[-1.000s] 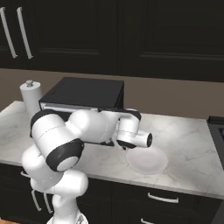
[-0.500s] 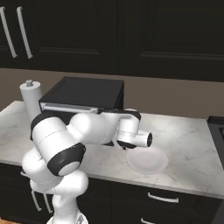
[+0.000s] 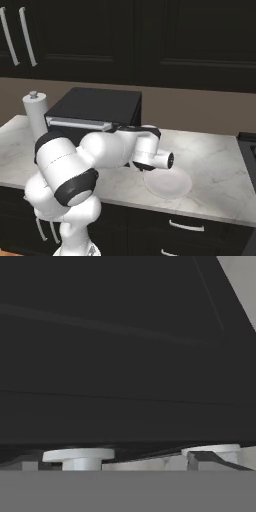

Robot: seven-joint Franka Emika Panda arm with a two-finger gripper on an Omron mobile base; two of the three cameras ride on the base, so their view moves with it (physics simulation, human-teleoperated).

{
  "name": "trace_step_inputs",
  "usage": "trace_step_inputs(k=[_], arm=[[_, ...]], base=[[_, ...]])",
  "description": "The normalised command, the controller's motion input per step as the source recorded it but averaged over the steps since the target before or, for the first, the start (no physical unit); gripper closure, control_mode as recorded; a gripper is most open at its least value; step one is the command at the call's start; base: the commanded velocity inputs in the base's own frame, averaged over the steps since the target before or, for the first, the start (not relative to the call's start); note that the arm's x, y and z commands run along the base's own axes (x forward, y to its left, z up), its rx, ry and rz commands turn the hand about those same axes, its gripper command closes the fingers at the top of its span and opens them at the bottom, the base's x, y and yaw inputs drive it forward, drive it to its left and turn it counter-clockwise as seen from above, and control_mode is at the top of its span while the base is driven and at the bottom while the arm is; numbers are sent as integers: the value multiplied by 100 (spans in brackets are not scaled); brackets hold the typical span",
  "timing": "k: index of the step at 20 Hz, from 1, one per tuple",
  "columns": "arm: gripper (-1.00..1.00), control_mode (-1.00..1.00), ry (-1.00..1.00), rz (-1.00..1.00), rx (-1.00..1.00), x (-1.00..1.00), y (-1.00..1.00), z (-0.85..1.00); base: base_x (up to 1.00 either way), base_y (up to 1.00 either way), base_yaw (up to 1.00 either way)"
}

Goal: Pull the toaster oven rack outwards. Pick up the baguette from the plate and place it on the toaster oven rack. Close the toaster oven door fully and set the temperature to the lowest setting.

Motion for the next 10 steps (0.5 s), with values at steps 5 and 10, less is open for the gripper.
trace_step_inputs(k=[5,10], arm=[[100,-100,-88,-39,-70,-16,72,5],[100,-100,-90,-33,-61,-50,63,6]], base=[[0,0,0],[0,0,0]])
